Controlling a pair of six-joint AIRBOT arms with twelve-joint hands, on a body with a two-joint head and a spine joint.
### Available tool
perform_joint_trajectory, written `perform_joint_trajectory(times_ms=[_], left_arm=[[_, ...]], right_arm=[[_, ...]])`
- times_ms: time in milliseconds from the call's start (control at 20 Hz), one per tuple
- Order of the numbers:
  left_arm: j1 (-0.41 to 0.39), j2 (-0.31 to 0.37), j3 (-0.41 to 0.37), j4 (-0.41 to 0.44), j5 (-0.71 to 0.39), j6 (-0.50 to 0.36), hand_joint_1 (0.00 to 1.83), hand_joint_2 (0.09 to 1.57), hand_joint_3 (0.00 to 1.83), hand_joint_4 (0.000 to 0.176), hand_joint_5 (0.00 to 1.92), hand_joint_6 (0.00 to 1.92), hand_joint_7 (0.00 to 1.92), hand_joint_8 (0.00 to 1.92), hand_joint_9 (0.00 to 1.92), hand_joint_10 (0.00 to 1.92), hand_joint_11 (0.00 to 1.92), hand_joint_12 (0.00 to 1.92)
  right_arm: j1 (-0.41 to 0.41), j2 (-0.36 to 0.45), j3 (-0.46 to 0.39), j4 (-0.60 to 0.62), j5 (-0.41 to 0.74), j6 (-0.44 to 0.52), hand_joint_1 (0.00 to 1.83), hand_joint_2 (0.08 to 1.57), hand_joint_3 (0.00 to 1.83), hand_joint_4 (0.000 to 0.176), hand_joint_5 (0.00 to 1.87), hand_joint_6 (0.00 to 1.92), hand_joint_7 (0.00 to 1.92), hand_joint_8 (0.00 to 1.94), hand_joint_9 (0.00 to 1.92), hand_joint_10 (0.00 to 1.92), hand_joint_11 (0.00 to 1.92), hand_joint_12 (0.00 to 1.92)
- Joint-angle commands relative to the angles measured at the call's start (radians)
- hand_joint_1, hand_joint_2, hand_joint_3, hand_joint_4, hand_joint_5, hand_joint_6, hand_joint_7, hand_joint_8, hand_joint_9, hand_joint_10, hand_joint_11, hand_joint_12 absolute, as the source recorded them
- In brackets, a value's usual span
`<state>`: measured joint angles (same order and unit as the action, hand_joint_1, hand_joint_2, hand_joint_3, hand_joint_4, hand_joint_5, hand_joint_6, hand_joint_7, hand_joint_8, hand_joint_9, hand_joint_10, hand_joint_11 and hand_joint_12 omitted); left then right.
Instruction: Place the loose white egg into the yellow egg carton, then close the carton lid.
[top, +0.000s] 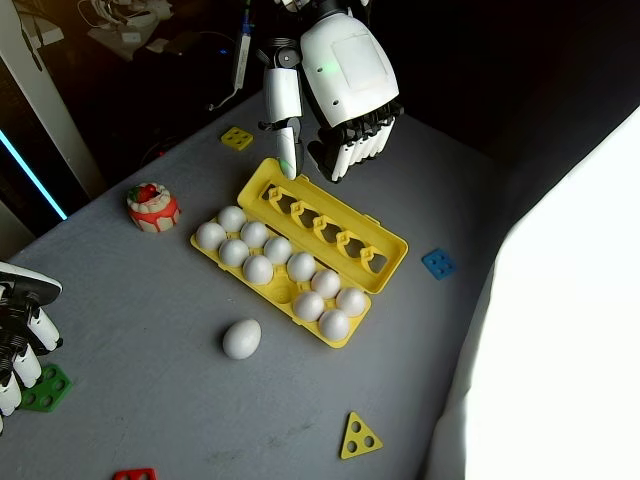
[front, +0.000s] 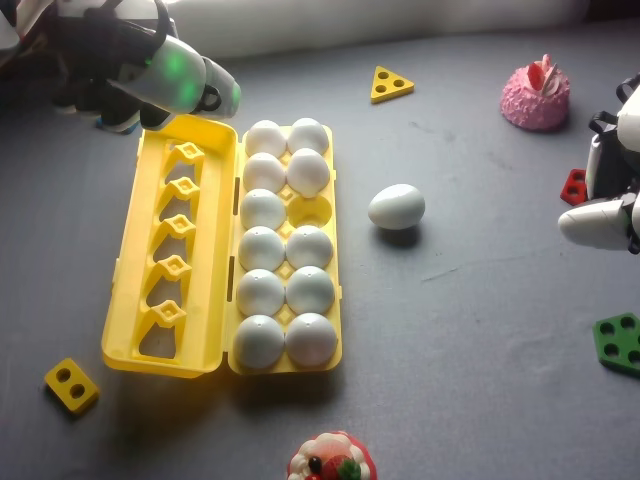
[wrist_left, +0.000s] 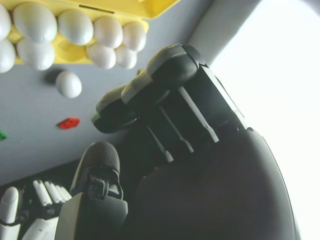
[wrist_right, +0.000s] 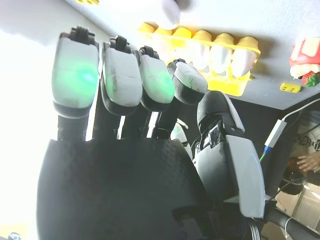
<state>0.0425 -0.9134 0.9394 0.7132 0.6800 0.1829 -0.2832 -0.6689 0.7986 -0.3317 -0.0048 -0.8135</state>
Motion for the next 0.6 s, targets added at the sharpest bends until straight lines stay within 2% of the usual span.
perform_joint_trajectory(times_ms=[0, 50, 100, 150, 200, 250, 350, 450, 500, 550], left_arm=[[-0.010, 0.005, 0.007, 0.042, -0.057, 0.002, 0.48, 1.18, 0.24, 0.023, 0.12, 0.12, 0.19, 0.06, 0.14, 0.14, 0.00, 0.66], [-0.012, 0.005, 0.007, 0.042, -0.057, 0.002, 0.48, 1.18, 0.24, 0.023, 0.12, 0.12, 0.19, 0.06, 0.14, 0.14, 0.00, 0.66], [-0.012, 0.005, 0.007, 0.042, -0.057, 0.002, 0.44, 1.29, 0.04, 0.025, 0.17, 0.02, 0.24, 0.00, 0.21, 0.03, 0.00, 0.71], [-0.012, 0.005, 0.007, 0.042, -0.057, 0.002, 0.45, 1.30, 0.03, 0.022, 0.17, 0.01, 0.24, 0.00, 0.20, 0.02, 0.00, 0.67], [-0.012, 0.005, 0.007, 0.042, -0.057, 0.002, 0.43, 1.31, 0.02, 0.028, 0.18, 0.01, 0.24, 0.00, 0.21, 0.01, 0.00, 0.72], [-0.013, 0.005, 0.007, 0.041, -0.057, 0.002, 0.43, 1.32, 0.02, 0.022, 0.17, 0.00, 0.22, 0.00, 0.19, 0.00, 0.00, 0.68], [-0.013, 0.005, 0.007, 0.040, -0.057, 0.002, 0.45, 1.32, 0.01, 0.025, 0.16, 0.00, 0.19, 0.00, 0.17, 0.00, 0.00, 0.60], [-0.013, 0.005, 0.007, 0.036, -0.058, 0.012, 0.45, 1.32, 0.00, 0.022, 0.15, 0.00, 0.16, 0.00, 0.13, 0.00, 0.00, 0.53], [-0.015, 0.005, 0.011, 0.006, -0.058, 0.053, 0.46, 1.31, 0.00, 0.025, 0.14, 0.00, 0.15, 0.00, 0.12, 0.00, 0.00, 0.50], [-0.015, 0.005, 0.014, -0.019, -0.058, 0.089, 0.47, 1.31, 0.00, 0.023, 0.14, 0.00, 0.16, 0.00, 0.12, 0.00, 0.00, 0.48]], right_arm=[[0.010, 0.004, 0.002, 0.005, 0.085, -0.004, 0.43, 1.12, 0.25, 0.000, 0.01, 0.12, 0.04, 0.07, 0.01, 0.16, 0.00, 0.65], [0.010, 0.004, 0.002, 0.005, 0.085, -0.004, 0.43, 1.12, 0.25, 0.000, 0.01, 0.12, 0.04, 0.07, 0.01, 0.16, 0.00, 0.65], [0.013, 0.004, 0.002, 0.005, 0.085, -0.004, 0.44, 1.23, 0.05, 0.000, 0.03, 0.05, 0.08, 0.00, 0.02, 0.14, 0.00, 0.64], [0.016, 0.004, 0.002, 0.005, 0.085, -0.003, 0.45, 1.24, 0.03, 0.000, 0.04, 0.04, 0.09, 0.00, 0.02, 0.14, 0.00, 0.56], [0.020, 0.002, 0.002, 0.005, 0.084, -0.003, 0.42, 1.25, 0.02, 0.000, 0.05, 0.03, 0.10, 0.00, 0.01, 0.12, 0.00, 0.58], [0.032, -0.003, 0.002, 0.005, 0.069, -0.003, 0.41, 1.26, 0.01, 0.000, 0.06, 0.02, 0.09, 0.01, 0.01, 0.11, 0.00, 0.50], [0.042, -0.006, 0.002, 0.005, 0.059, -0.003, 0.40, 1.26, 0.01, 0.000, 0.06, 0.01, 0.09, 0.00, 0.01, 0.10, 0.00, 0.44], [0.042, -0.011, 0.002, 0.009, 0.059, -0.002, 0.39, 1.26, 0.00, 0.000, 0.03, 0.00, 0.07, 0.00, 0.00, 0.06, 0.00, 0.29], [0.040, -0.018, 0.004, 0.009, 0.063, -0.002, 0.37, 1.27, 0.00, 0.000, 0.01, 0.00, 0.05, 0.01, 0.00, 0.01, 0.00, 0.09], [0.037, -0.025, 0.009, 0.014, 0.073, -0.002, 0.37, 1.27, 0.00, 0.000, 0.00, 0.00, 0.01, 0.00, 0.00, 0.00, 0.00, 0.02]])
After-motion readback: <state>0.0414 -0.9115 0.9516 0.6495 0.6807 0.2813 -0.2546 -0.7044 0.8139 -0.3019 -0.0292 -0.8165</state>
